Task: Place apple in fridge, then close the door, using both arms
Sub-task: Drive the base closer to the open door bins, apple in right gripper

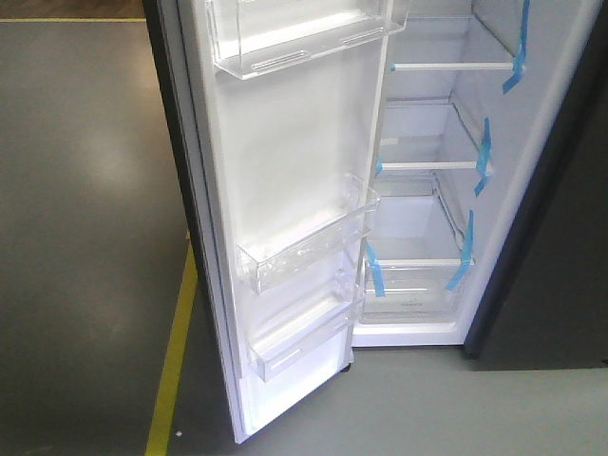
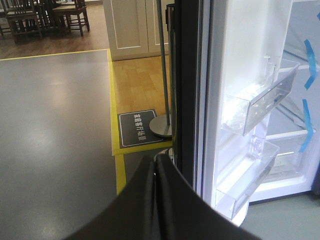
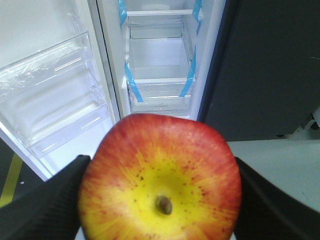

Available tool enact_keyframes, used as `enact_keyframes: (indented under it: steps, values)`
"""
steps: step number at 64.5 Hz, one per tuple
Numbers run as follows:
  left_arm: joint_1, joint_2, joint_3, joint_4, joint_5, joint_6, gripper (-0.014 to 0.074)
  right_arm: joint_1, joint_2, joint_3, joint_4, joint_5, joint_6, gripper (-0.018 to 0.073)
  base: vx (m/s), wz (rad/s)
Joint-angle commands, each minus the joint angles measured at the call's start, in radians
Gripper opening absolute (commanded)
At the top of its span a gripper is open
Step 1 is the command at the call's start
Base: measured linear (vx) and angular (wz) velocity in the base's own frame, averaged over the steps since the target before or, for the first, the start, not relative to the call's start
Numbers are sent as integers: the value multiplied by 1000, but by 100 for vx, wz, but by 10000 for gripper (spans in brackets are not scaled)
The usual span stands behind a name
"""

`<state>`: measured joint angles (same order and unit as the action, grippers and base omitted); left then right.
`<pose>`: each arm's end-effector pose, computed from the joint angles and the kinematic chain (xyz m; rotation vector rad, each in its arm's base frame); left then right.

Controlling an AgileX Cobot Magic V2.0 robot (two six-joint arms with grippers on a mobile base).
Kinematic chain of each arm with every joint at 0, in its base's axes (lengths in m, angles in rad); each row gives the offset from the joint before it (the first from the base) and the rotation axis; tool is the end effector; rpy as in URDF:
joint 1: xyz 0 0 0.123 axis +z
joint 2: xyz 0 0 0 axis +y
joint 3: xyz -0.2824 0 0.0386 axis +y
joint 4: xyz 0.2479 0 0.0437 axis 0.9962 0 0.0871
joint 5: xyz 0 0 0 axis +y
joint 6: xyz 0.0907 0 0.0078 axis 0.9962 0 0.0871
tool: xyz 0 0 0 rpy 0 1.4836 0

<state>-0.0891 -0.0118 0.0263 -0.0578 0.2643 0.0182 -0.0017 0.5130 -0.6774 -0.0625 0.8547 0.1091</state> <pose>0.0547 -0.0063 0.1809 0.0564 1.7622 -0.1054 0.0852 -0.0044 0.3273 0.1026 2.1698 -0.0133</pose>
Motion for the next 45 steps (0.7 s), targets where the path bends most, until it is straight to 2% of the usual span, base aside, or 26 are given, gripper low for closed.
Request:
enact_keyframes:
  steps: [1,45]
  values:
    - [-5,-14,19,-6,-71,-7,-5,-4,3,-28,-8,-74,-8,100,4,1]
    - [-5,-14,19,-6,-71,-7,-5,-4,3,-28,-8,-74,-8,100,4,1]
